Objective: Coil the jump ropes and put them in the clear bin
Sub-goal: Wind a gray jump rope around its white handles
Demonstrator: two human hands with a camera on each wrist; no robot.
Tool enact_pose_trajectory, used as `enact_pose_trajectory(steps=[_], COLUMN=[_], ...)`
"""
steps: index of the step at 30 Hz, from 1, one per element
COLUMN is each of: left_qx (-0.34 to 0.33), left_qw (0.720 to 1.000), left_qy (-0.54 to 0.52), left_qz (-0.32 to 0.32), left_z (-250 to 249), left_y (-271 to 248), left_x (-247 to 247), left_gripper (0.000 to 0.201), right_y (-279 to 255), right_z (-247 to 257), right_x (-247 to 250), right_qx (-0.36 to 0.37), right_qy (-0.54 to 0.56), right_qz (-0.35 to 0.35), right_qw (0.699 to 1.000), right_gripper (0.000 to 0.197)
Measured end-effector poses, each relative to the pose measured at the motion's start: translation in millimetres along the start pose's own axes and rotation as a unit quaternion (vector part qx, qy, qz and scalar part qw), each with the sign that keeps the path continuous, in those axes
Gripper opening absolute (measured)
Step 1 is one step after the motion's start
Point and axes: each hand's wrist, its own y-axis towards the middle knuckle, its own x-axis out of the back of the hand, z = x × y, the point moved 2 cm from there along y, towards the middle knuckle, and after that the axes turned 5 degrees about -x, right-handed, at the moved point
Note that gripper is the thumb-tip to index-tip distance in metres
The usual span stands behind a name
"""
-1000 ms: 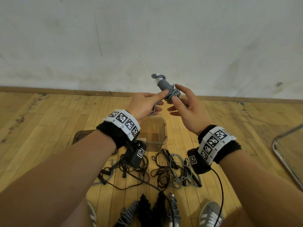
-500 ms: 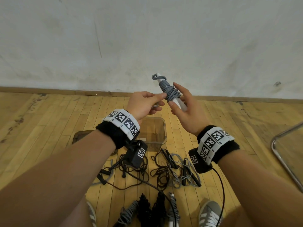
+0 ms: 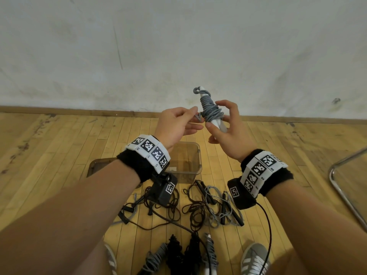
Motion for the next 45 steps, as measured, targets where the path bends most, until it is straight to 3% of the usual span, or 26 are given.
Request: enact_pose_trajectory(steps=[5, 13, 18, 24, 29, 35, 40, 45], left_qx=[-0.016, -0.067, -0.066, -0.092, -0.111, -0.106, -0.100, -0.074], left_qw=[0.999, 0.995, 0.994, 0.987, 0.975, 0.970, 0.953, 0.972], left_qy=[-0.019, 0.068, 0.079, 0.135, 0.191, 0.218, 0.285, 0.222], left_qz=[-0.022, -0.026, -0.034, 0.006, 0.009, 0.009, -0.003, 0.020], left_z=[5.6, 6.1, 9.5, 4.9, 2.0, -0.8, 7.3, 13.7], left_y=[3.8, 3.3, 0.5, 1.6, 4.5, 6.0, 6.3, 4.6], left_x=[-2.0, -3.6, -3.9, -2.7, 3.6, 6.0, 4.6, -2.0], left_gripper=[0.028, 0.030, 0.032, 0.019, 0.010, 0.004, 0.013, 0.011], right_y=[-2.0, -4.5, -6.4, -5.4, -3.5, -4.7, -7.4, -3.8], right_z=[-0.3, 0.6, 0.3, -1.7, -6.9, -8.4, -10.7, -11.1], right_x=[-4.2, -10.5, -13.5, -10.4, -10.7, -11.3, -18.3, -13.7], right_qx=[0.020, 0.058, 0.044, 0.042, 0.061, 0.077, 0.091, 0.071], right_qy=[-0.051, -0.083, -0.059, -0.101, -0.174, -0.226, -0.313, -0.293], right_qz=[0.012, 0.006, 0.005, -0.001, -0.017, -0.020, -0.012, -0.021], right_qw=[0.998, 0.995, 0.997, 0.994, 0.983, 0.971, 0.945, 0.953], right_gripper=[0.056, 0.057, 0.039, 0.034, 0.041, 0.043, 0.058, 0.045])
